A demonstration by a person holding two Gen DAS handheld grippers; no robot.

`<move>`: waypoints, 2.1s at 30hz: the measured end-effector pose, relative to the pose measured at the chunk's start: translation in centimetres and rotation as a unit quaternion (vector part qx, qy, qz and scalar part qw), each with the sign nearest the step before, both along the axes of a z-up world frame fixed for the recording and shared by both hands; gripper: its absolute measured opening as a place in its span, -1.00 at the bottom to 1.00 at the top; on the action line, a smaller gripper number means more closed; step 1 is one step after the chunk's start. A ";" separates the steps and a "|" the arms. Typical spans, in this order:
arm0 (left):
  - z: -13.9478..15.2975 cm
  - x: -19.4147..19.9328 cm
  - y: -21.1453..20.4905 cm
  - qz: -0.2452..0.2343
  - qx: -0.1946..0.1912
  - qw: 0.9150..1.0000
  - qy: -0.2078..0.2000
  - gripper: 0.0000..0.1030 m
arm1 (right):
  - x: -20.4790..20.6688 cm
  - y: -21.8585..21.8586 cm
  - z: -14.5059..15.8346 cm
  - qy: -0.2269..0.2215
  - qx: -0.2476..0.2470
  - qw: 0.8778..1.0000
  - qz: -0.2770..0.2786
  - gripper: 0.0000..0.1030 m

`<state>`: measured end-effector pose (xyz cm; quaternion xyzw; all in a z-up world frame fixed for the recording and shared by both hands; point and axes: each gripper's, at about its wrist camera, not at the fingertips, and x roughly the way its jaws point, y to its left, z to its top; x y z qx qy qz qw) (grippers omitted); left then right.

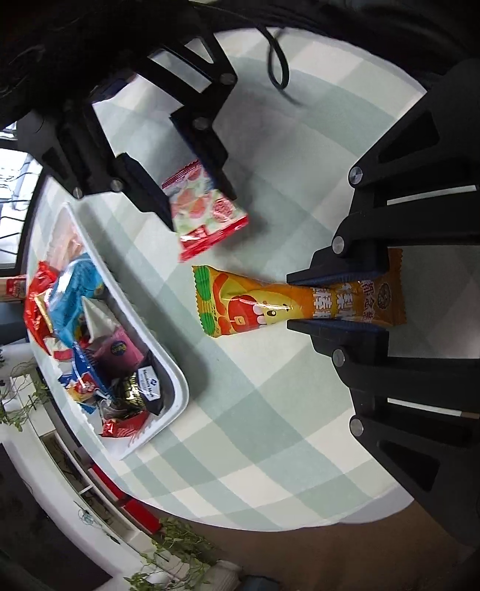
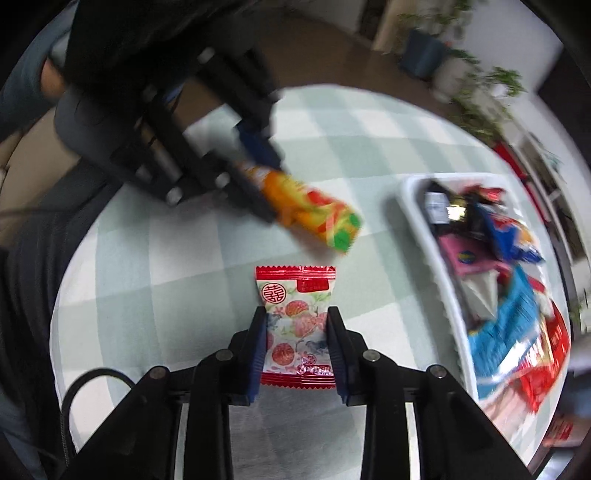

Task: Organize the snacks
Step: 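Carry both packets into the white tray and open both tools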

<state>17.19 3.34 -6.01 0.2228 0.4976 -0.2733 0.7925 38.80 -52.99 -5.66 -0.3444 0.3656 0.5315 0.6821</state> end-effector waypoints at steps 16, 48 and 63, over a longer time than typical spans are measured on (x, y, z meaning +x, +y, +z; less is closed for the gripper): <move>6.9 4.3 -1.0 0.141 -0.198 0.969 -0.042 -0.71 | 3.2 -15.3 5.0 0.084 0.228 0.904 -0.351 -0.36; 3.1 22.9 -7.4 0.211 -0.196 0.957 -0.005 -0.70 | 20.1 -9.2 0.9 0.108 0.151 0.874 -0.450 -0.35; 3.6 21.7 -7.8 0.217 -0.178 0.959 -0.032 -0.34 | 18.5 -9.6 1.8 0.072 0.158 0.879 -0.445 -0.24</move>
